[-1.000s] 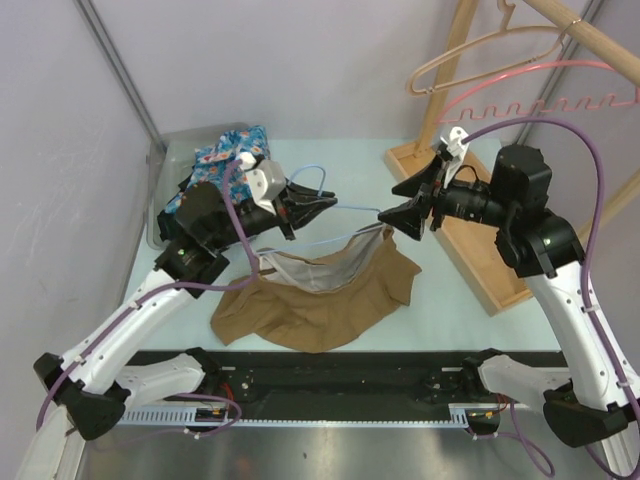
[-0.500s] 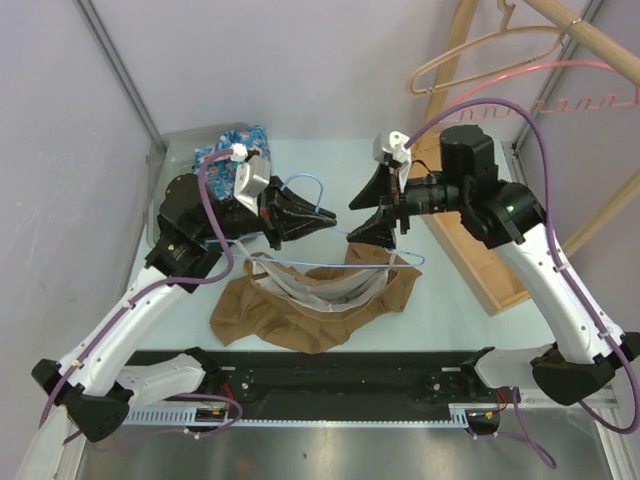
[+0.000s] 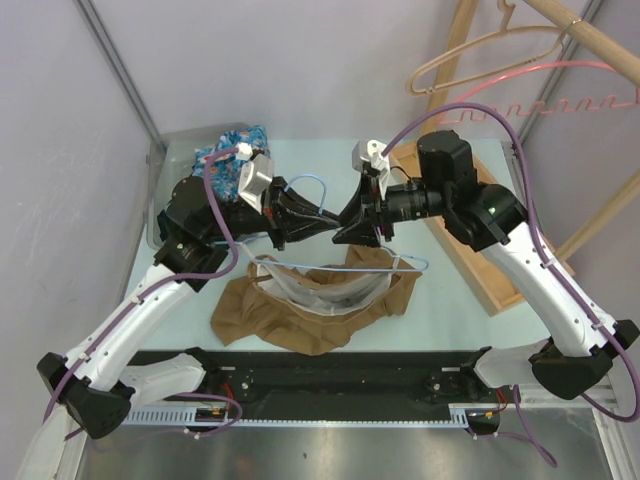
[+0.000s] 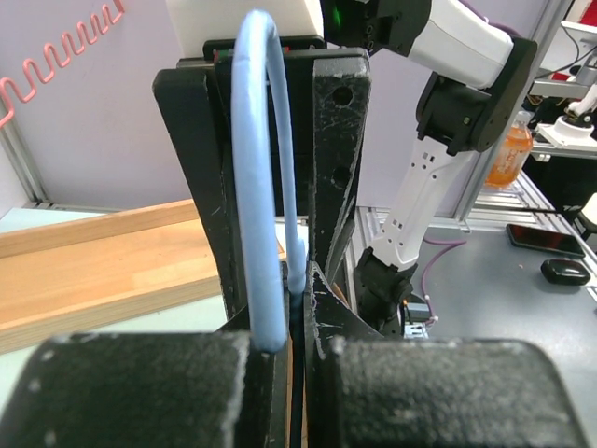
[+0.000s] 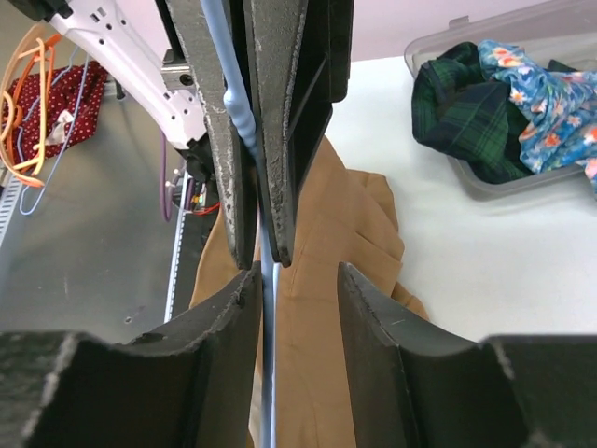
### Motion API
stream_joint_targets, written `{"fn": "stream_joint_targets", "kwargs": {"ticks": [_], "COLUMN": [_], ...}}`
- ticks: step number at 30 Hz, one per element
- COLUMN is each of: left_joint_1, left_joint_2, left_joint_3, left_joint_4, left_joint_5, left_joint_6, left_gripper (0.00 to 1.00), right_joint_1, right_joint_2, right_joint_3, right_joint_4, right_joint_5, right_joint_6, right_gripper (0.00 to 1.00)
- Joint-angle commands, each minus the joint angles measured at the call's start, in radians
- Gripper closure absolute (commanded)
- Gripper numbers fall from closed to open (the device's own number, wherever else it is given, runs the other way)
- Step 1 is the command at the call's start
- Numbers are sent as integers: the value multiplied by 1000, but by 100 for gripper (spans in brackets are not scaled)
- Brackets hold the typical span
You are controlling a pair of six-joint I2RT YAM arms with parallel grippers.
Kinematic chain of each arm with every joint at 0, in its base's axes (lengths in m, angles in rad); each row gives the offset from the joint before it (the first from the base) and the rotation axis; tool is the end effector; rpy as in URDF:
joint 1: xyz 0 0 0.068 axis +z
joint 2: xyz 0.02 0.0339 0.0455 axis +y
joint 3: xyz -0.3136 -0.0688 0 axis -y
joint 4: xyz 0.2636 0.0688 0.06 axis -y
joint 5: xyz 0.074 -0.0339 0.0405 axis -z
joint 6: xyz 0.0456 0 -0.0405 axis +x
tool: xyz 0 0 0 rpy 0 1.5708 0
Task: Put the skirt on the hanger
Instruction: Pass the hanger from the left arm to the right
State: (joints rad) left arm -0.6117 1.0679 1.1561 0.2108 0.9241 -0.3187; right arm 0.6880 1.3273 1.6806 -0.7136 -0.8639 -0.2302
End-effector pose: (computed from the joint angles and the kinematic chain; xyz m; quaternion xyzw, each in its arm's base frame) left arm 0.1618 -0.1579 0.5012 0.4324 0.4736 -0.5597 0.5249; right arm 0.1850 0.1969 0.5288 -0.5445 0.5639 0.4525 0.4251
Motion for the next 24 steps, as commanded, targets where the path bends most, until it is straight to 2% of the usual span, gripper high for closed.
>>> {"fn": "stream_joint_targets", "kwargs": {"ticks": [1,4,6,7,8,12,14,16,18,21,23,24], "left_joint_1": [7,6,7,6,7,7,7,6,7,7,7,7], "left_joint_2": [-19,-20,-26,-28,-29,-39,-45,-55,-68,-108,-134,-140], "left_joint_3": [1,-1,-1,1,2,-1,-6,-18,-38,-55,-52,-46], "left_joint_4": [99,102,98,90,84,7,-23,-45,-54,-71,-105,-123], "left_joint_5": [10,13,13,4,-1,-60,-128,-177,-275,-397,-445,-521], "left_joint_6": [-39,-42,-37,-27,-20,26,56,75,78,95,133,141], "left_gripper": [100,100,100,100,100,100,91,68,39,23,20,18], "right_joint_1": [28,48,62,67,73,81,81,81,79,70,59,51], "right_joint_2": [3,32,47,49,49,17,-16,-52,-76,-114,-141,-151], "right_joint_3": [21,50,65,67,64,21,-15,-39,-70,-99,-108,-113], "right_joint_4": [-13,-62,-86,-90,-89,-50,-15,28,52,80,95,101], "right_joint_5": [74,100,115,132,146,224,278,327,364,442,511,537], "right_joint_6": [2,-6,2,6,15,63,97,133,158,201,225,251], "right_gripper": [58,60,72,81,100,100,100,100,100,100,100,100]}}
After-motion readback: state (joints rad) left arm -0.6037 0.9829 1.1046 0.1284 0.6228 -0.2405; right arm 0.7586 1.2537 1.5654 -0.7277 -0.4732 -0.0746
